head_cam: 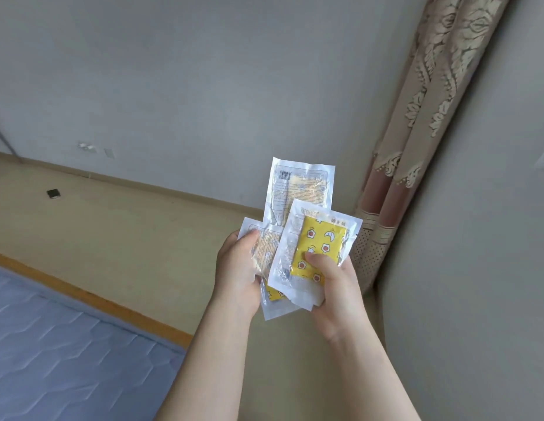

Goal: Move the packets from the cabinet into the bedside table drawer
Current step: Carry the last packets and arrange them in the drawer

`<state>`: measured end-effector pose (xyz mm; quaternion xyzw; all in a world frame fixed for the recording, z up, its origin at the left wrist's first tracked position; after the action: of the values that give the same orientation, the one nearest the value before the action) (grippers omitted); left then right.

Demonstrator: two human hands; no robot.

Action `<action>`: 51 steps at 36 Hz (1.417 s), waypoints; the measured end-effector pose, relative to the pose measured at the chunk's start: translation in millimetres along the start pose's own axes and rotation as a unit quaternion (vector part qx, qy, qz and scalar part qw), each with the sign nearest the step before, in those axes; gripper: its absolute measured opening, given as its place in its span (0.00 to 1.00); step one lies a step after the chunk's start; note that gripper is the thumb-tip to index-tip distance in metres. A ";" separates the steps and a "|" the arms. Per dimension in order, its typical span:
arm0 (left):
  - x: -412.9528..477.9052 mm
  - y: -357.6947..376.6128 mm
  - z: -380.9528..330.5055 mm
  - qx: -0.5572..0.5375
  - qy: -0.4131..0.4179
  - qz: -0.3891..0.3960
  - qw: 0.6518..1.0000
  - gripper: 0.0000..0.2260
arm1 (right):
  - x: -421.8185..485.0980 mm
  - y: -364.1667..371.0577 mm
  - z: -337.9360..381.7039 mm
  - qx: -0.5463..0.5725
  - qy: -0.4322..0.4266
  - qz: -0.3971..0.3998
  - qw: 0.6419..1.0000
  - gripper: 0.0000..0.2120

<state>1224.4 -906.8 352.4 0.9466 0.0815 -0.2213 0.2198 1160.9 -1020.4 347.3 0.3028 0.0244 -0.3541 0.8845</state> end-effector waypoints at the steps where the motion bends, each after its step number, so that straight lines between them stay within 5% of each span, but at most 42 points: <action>1: 10.7 11.9 -1.2 0.003 0.003 -0.003 1.000 0.07 | 17.6 3.4 3.6 0.000 0.003 0.004 1.000 0.13; 12: 182.9 106.2 -22.2 0.001 0.036 -0.007 0.999 0.04 | 204.0 75.3 -8.5 -0.039 0.040 0.052 0.997 0.14; 25: 420.6 212.5 -155.7 0.009 0.106 -0.036 0.994 0.08 | 427.9 274.6 -12.3 -0.053 0.051 0.139 0.988 0.15; 35: 574.3 227.0 -224.2 0.007 0.152 -0.130 0.980 0.16 | 572.4 400.5 -76.7 -0.084 0.113 0.208 0.968 0.12; 38: 628.5 231.5 -248.0 -0.013 0.169 -0.173 0.970 0.07 | 617.9 446.0 -92.9 -0.081 0.135 0.229 0.961 0.15; 42: 688.2 235.0 -293.3 -0.020 0.191 -0.222 0.956 0.08 | 672.5 519.9 -116.3 -0.088 0.169 0.264 0.945 0.19; 51: 774.2 146.8 -376.7 -0.099 0.214 -0.349 0.907 0.06 | 681.7 672.5 -213.1 -0.109 0.296 0.388 0.866 0.12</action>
<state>2093.8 -823.0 359.4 0.8556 0.4734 -0.0664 0.1988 2138.5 -939.0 346.5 0.2797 0.2038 0.1286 0.9294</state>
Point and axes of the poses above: each hand's wrist, its own x-axis towards the middle knuckle, its own y-axis out of the palm, z = x × y, the point moved 7 cm from there along x, towards the middle knuckle, and after that the axes turned 15 degrees about -z, right-handed, at the moved point
